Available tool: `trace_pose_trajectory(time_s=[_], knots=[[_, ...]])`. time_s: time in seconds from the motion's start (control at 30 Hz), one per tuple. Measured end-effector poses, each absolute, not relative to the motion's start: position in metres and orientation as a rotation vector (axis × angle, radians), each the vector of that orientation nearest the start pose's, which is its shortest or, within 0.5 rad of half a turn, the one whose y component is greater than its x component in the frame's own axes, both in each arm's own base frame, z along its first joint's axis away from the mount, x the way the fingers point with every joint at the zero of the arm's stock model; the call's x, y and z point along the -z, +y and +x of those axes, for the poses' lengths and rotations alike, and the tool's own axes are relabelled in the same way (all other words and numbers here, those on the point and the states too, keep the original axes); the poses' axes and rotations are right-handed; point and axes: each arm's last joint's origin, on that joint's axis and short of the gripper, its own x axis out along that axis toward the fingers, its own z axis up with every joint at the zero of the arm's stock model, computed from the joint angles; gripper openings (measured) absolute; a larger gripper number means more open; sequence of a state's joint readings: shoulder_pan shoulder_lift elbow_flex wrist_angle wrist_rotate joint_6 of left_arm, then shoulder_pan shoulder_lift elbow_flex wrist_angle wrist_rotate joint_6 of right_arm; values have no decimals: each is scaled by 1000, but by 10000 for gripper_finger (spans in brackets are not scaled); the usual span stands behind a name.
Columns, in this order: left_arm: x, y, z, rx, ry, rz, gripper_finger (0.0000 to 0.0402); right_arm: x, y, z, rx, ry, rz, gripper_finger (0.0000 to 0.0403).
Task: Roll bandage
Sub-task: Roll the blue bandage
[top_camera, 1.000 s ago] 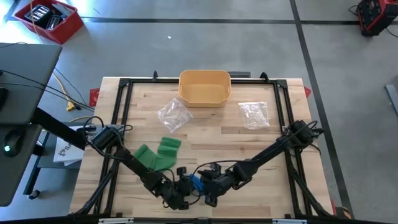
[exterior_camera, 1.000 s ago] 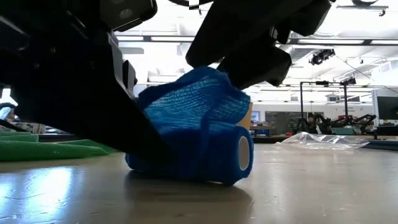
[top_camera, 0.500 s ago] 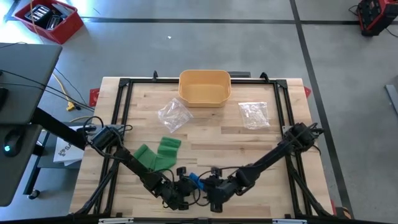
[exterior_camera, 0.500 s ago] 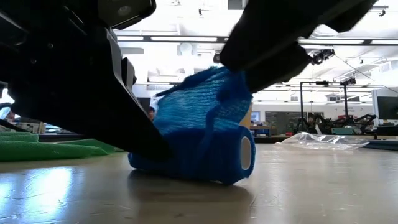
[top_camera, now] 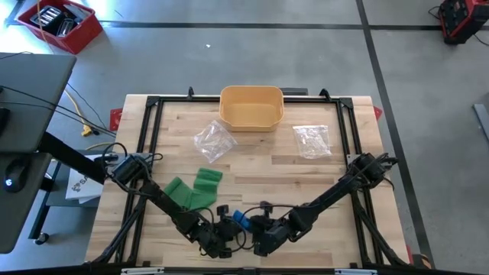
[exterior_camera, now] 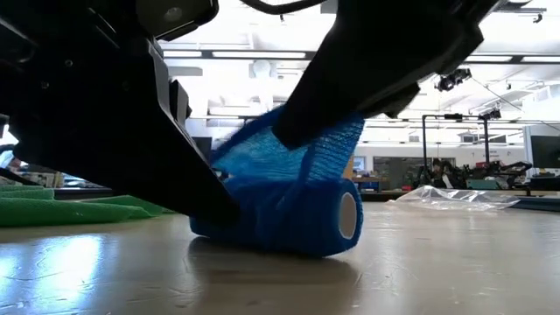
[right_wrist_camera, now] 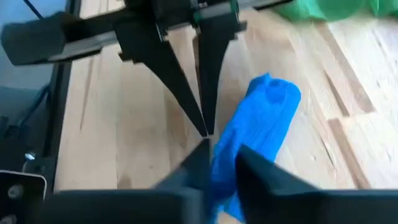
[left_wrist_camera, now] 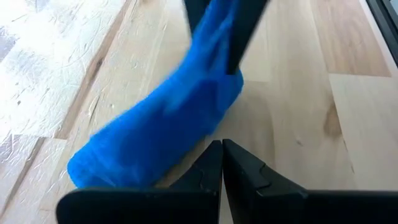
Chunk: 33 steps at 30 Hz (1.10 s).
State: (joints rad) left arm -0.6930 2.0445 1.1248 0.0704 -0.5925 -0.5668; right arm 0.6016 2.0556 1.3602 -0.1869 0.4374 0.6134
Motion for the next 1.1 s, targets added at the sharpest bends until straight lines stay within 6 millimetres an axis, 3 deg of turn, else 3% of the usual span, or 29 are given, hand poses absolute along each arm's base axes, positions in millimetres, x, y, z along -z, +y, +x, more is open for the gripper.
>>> trace_pose_trajectory(time_s=[0.07,0.23,0.4,0.53,1.1], knots=[[-111,-242,316,-91,670,-24,7,-154,233,361,69,768,120,12],[-124,-249,300,-96,703,-16,7,-154,233,361,64,771,110,8],[-129,-246,275,-230,772,19,7,-153,234,361,48,774,82,5],[-128,-241,268,-311,775,57,7,-154,234,361,37,774,55,2],[-125,-212,301,-375,732,131,7,-153,231,362,35,785,33,1]])
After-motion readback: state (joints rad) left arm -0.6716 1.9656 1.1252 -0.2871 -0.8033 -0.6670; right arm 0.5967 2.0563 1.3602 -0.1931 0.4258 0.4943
